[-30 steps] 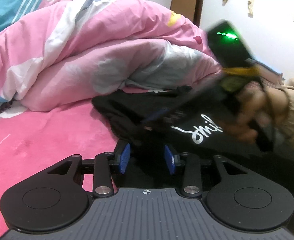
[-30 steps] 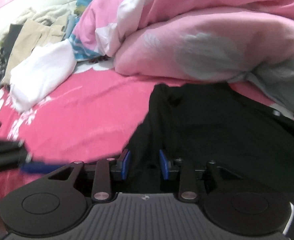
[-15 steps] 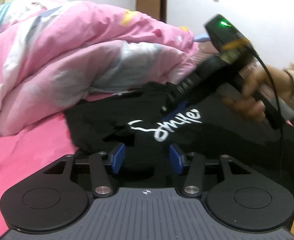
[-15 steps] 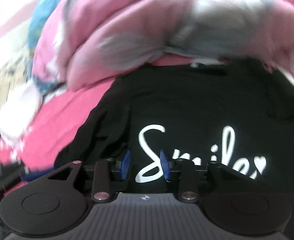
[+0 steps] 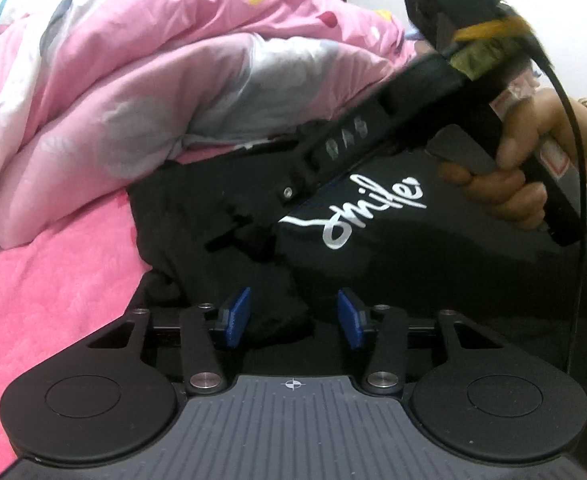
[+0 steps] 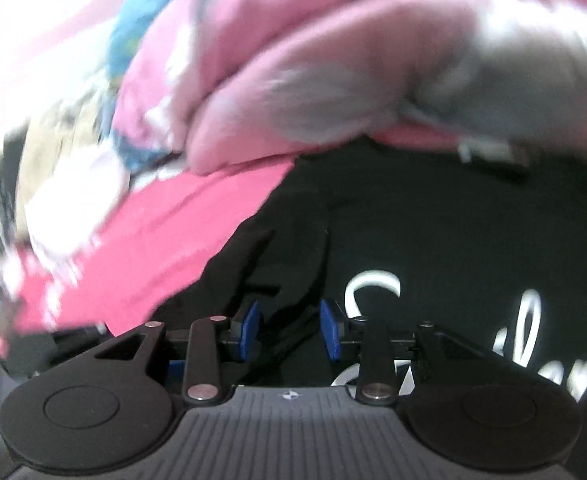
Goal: Fold clothes
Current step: 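Pinch the shirt body with the left gripper, lift slightly, then open it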
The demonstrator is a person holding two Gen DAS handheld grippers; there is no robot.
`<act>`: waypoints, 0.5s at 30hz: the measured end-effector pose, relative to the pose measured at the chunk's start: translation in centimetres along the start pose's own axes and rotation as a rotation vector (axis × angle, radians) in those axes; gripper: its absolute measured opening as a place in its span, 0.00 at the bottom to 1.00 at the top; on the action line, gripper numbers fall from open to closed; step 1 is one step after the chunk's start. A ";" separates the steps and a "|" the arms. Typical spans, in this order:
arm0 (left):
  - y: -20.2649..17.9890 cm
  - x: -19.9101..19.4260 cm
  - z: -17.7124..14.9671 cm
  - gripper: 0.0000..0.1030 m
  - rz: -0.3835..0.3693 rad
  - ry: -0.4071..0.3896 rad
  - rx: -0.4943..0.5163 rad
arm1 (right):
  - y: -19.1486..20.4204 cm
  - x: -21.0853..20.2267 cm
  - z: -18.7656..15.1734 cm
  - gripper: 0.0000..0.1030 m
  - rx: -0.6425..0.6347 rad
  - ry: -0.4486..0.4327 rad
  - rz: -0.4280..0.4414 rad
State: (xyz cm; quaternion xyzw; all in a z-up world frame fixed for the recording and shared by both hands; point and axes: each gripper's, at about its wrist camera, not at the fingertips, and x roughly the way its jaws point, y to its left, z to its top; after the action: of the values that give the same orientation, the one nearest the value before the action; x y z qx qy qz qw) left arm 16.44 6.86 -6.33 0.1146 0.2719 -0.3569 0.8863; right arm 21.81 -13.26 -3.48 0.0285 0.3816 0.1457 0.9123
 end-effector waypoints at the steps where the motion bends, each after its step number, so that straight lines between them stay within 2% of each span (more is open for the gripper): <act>1: 0.1 0.1 0.0 0.39 0.002 0.003 -0.004 | 0.9 0.3 -0.2 0.42 -0.082 -0.008 -0.020; 2: 0.2 0.1 0.0 0.37 0.004 0.005 -0.008 | 1.7 0.6 -0.4 0.42 -0.158 -0.014 -0.038; 4: 0.4 0.2 -0.1 0.24 0.004 0.007 -0.022 | 3.0 1.2 -0.8 0.40 -0.282 -0.019 -0.071; 6: 0.7 0.3 -0.1 0.18 0.006 0.009 -0.043 | 2.8 2.3 -0.8 0.32 -0.297 0.011 -0.091; 7: 0.9 0.3 -0.1 0.14 0.009 0.006 -0.055 | 2.4 2.7 -0.7 0.18 -0.280 0.026 -0.081; 8: 1.0 0.2 -0.1 0.12 0.013 0.001 -0.067 | 1.9 2.7 -0.5 0.09 -0.251 0.025 -0.068; 9: 1.2 0.1 -0.1 0.10 0.018 -0.004 -0.078 | 1.4 2.6 -0.3 0.06 -0.218 0.019 -0.054; 12: 1.9 -0.5 0.0 0.07 0.039 -0.033 -0.122 | 0.1 1.7 1.1 0.05 -0.104 -0.019 0.009; 15: 3.2 -2.0 0.1 0.05 0.050 -0.100 -0.191 | -0.7 0.6 3.4 0.05 0.000 -0.071 0.092</act>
State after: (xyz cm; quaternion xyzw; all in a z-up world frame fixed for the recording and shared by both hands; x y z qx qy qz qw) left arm 17.55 10.22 -5.09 0.0185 0.2574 -0.3126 0.9142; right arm 24.83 -13.54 -1.59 0.0510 0.3474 0.1865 0.9175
